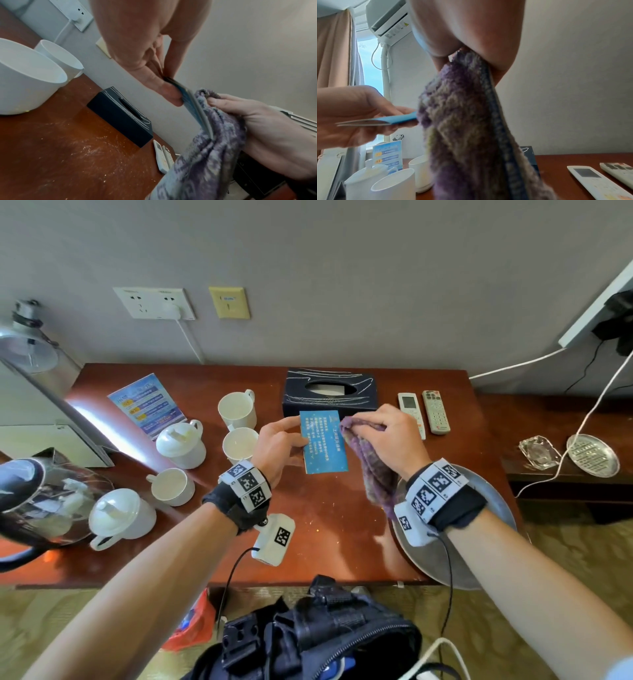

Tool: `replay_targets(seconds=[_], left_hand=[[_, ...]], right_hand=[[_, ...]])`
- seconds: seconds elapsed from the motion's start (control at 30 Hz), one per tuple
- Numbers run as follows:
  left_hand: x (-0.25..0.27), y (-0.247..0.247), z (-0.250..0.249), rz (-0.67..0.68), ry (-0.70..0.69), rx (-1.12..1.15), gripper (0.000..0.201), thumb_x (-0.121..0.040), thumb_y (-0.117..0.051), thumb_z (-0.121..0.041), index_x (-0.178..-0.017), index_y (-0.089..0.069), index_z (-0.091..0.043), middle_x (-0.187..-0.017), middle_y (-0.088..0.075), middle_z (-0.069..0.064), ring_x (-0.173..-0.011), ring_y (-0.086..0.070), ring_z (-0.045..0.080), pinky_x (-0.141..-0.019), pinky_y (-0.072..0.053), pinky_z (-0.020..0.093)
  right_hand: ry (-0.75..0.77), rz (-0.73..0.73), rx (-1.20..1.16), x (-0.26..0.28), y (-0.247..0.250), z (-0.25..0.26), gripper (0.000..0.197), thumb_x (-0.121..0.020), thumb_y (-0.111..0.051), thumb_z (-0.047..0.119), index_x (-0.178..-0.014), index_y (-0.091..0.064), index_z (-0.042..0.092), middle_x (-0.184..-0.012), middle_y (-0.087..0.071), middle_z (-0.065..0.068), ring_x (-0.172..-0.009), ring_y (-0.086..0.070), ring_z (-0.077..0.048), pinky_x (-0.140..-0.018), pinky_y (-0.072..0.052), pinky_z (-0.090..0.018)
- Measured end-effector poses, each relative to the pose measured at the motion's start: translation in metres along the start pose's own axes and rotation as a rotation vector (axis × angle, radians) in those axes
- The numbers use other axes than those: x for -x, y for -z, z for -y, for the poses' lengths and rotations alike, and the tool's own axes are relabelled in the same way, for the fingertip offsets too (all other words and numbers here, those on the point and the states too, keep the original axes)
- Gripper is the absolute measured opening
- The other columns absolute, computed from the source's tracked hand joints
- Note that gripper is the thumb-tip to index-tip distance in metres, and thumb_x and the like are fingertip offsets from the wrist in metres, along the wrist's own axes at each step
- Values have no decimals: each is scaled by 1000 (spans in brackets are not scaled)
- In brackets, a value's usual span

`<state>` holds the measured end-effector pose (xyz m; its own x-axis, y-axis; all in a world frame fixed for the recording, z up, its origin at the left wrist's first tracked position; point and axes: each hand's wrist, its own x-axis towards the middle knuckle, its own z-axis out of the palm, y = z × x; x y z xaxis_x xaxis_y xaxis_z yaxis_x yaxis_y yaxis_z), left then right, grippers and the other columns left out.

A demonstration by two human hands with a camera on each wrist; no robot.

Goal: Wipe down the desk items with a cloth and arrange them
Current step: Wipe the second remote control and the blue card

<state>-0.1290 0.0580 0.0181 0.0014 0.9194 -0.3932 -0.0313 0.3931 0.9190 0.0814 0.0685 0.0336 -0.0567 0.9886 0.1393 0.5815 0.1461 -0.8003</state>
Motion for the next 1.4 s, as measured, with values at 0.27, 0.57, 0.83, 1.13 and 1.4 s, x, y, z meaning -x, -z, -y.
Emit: replay_targets(seconds=[0.27,0.57,0.83,1.13,1.4], left_hand=[[-4,-8,0,3,-34,-11,41,-96,-50,3,-134,-59,-8,-111,-74,10,-95,-74,21,-66,-58,27],[-13,-4,7,-34,0,35,40,-96,-48,4,-131,-60,-10,-109,-74,12,-94,-74,22,-79,-61,36],[-19,0,5,-76,-5,49,41,-97,-48,3,-135,-57,-9,-113,-72,13,-100,-73,23,-77,-60,35],[-9,-9,1,-5,-35,16,44,-94,-49,5,-130,-60,-17,-106,-75,12,-89,-75,28,-68,-61,38],[-4,-6,4,-36,-9,42,42,-94,-48,6,-128,-59,-16,-103,-75,13,-81,-76,23,-63,-59,34]], right_hand=[[-12,65,15,6,-24,0,13,-90,-72,23,-100,-79,22,-87,-60,4,-86,-61,-12,-74,-53,-31],[-62,31,-118,22,-28,-10,16,-87,-75,22,-102,-80,22,-86,-62,4,-84,-61,-8,-78,-53,-27],[-116,103,-115,35,-21,-12,15,-85,-76,19,-98,-79,25,-88,-66,2,-87,-65,-13,-82,-55,-38],[-70,16,84,0,-35,13,22,-93,-67,31,-113,-75,26,-94,-64,0,-92,-62,-16,-80,-54,-34],[24,125,123,27,-56,10,17,-91,-69,30,-106,-78,28,-89,-61,-2,-90,-62,-22,-75,-53,-40]])
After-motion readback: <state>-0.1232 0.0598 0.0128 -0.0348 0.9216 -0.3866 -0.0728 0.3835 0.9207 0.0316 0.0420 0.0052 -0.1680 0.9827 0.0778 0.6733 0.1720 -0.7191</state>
